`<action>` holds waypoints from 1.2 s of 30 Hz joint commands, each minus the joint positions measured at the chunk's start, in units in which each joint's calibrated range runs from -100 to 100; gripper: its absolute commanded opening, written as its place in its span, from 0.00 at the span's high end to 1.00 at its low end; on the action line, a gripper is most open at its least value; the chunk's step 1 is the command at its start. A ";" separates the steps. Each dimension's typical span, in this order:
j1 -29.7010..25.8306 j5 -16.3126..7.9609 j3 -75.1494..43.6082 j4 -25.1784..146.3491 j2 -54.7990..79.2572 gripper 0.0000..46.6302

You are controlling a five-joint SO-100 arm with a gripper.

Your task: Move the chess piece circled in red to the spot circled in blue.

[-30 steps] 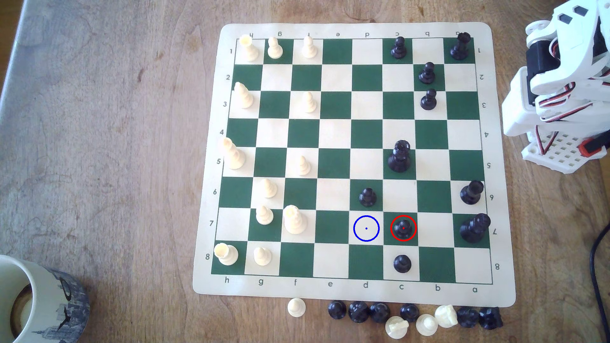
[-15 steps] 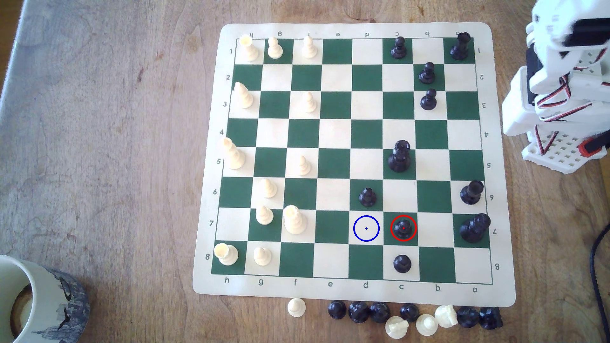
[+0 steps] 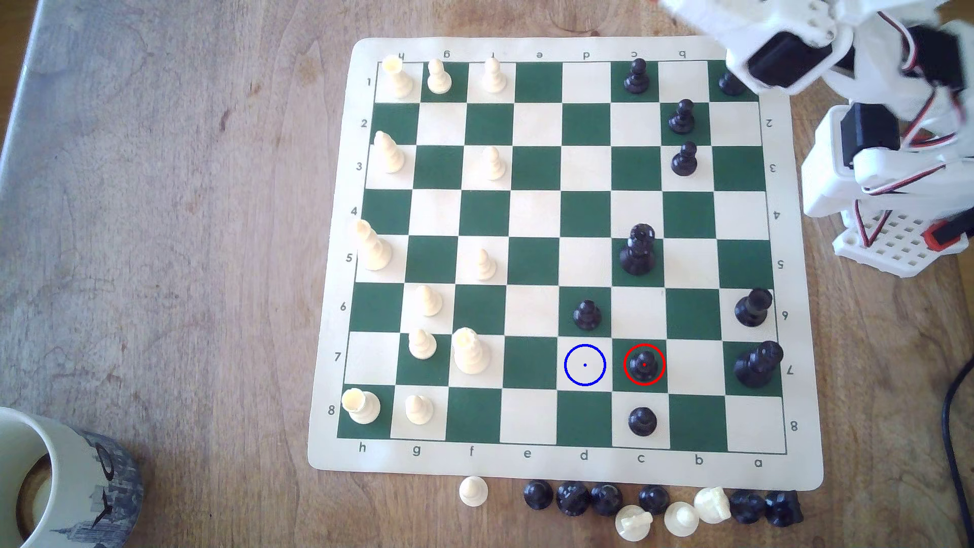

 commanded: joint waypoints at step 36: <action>-31.04 2.15 -26.64 41.90 56.68 0.73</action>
